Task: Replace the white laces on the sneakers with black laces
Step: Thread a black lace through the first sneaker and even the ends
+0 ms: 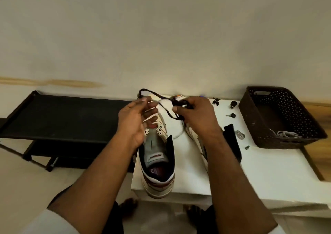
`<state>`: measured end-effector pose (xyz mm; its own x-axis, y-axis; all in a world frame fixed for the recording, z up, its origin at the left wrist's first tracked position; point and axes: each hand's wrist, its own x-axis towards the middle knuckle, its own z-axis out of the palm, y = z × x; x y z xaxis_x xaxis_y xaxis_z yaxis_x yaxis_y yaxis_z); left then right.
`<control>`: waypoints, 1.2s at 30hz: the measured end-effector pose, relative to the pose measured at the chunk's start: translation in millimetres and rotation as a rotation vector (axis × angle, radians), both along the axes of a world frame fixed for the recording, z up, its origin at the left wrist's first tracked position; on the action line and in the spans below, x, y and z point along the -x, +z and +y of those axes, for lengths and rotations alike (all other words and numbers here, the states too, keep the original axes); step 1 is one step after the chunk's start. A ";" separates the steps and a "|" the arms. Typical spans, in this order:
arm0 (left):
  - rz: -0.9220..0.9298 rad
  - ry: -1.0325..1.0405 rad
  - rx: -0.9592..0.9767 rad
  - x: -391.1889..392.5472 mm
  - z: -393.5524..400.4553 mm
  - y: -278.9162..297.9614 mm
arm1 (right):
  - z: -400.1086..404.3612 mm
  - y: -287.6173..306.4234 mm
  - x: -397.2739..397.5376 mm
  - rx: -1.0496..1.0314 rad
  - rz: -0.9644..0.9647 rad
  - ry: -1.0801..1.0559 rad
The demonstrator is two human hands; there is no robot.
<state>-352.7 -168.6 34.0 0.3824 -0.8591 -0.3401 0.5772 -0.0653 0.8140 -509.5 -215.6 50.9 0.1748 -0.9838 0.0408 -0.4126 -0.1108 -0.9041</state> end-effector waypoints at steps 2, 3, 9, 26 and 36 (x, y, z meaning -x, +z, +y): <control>-0.073 0.031 -0.023 -12.6 -10.0 -9.6 | -4.9 -17.2 -2.9 -0.044 0.009 -0.018; -0.178 -0.006 -0.050 -18.1 -14.5 -15.7 | -7.7 -23.8 -5.0 -0.079 -0.013 -0.015; -0.772 -0.606 -0.469 -33.2 -18.5 -45.7 | -25.7 -33.4 -10.0 -0.039 0.036 -0.067; -0.987 -0.863 -0.414 -10.9 -20.2 -36.1 | -18.2 -57.7 0.1 0.014 0.226 -0.007; -1.021 -0.647 -0.469 -15.1 -23.4 -43.8 | -25.4 -114.2 -1.5 -0.076 0.000 -0.150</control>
